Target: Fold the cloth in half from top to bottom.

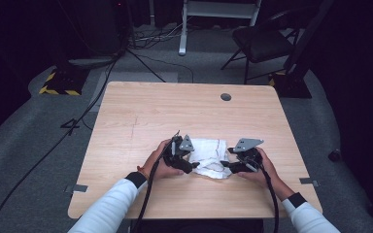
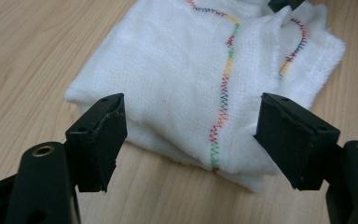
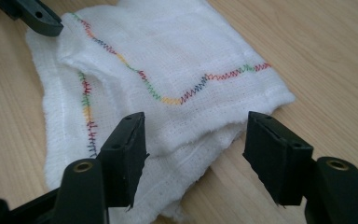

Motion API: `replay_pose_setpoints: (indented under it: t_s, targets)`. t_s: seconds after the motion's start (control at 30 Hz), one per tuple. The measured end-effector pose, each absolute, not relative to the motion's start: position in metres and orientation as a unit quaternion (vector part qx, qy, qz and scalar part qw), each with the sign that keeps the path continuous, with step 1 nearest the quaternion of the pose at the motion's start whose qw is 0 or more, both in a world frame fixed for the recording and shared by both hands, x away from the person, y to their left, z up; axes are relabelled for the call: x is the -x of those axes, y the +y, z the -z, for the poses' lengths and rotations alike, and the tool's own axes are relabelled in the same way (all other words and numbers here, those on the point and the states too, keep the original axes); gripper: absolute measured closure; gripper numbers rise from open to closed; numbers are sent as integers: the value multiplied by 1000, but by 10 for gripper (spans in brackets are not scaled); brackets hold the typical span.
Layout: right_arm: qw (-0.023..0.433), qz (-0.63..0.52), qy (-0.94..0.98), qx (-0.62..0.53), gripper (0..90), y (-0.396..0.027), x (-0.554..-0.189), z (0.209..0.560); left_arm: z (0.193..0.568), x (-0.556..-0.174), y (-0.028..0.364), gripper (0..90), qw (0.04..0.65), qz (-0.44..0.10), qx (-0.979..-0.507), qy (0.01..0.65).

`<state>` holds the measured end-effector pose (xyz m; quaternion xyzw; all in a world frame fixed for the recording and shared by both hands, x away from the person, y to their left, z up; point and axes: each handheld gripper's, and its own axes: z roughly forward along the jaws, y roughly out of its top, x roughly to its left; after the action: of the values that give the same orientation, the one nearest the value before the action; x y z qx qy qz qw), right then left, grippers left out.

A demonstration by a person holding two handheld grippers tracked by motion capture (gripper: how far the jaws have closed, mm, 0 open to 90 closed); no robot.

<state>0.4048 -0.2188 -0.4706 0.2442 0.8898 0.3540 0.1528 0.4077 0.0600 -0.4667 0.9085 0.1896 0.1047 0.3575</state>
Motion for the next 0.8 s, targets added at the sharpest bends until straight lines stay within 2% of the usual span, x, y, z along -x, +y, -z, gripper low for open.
replay_pose_setpoints:
  t_s: [0.33, 0.8]
  targets:
    - [168, -355, 887, -241, 357, -240, -387, 454, 452, -386, 85, 230, 351, -138, -906, 191]
    - [195, -341, 885, -251, 334, -267, -369, 451, 453, -366, 118, 218, 321, -167, -910, 205]
